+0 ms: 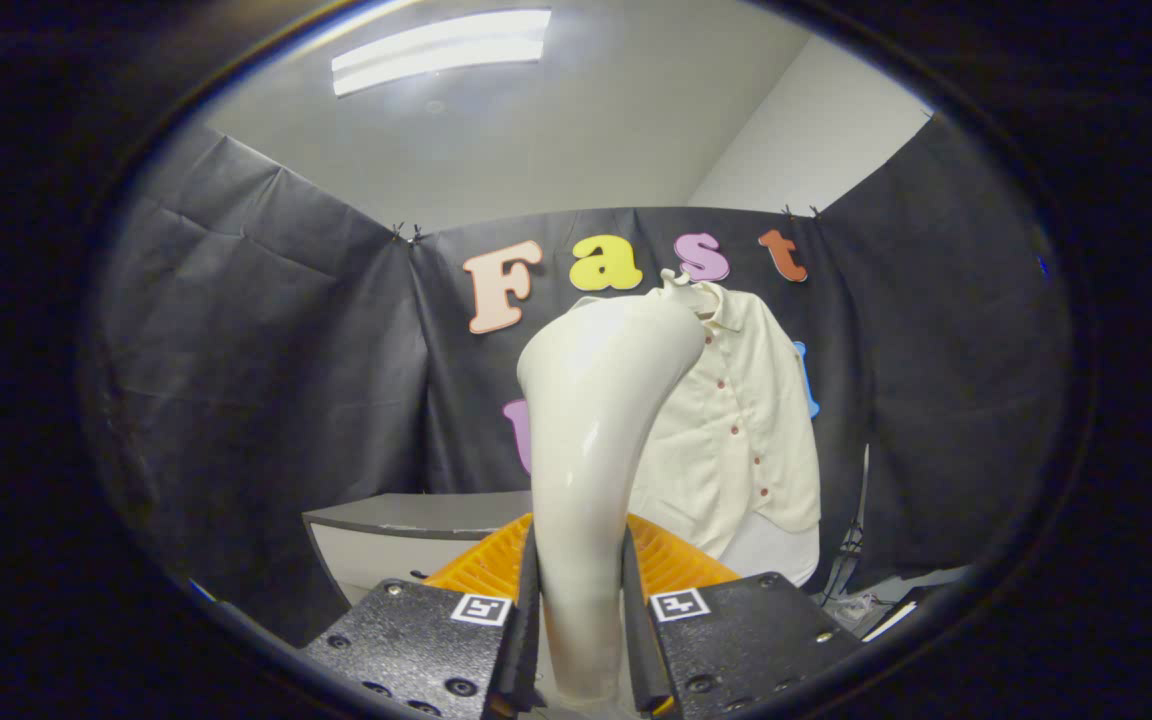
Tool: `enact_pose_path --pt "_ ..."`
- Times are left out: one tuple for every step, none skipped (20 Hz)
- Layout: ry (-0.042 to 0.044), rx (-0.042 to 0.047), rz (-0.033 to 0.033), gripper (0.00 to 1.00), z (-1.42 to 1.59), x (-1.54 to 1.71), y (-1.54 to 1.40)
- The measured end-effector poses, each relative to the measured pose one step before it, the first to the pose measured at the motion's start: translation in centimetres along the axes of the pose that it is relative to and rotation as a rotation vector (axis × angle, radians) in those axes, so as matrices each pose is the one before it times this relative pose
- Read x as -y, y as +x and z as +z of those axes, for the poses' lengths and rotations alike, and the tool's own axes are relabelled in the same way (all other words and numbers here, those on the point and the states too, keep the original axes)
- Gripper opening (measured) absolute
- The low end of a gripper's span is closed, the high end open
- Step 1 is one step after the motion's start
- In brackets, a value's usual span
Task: Iron the clothes twice with a garment steamer, once on the left side and once on the right side.
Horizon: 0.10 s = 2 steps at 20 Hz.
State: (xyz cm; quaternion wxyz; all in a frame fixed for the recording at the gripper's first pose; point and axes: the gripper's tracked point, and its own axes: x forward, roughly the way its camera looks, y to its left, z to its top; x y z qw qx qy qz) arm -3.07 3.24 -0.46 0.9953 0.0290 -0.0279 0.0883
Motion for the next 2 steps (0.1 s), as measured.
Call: enact_pose_path --pt "0.0025 0.0003 0.00883 0.36 -0.128 -0.385 0.157" --pt "0.00317 -0.00454 0.00624 0.36 -0.116 -0.195 -0.068"
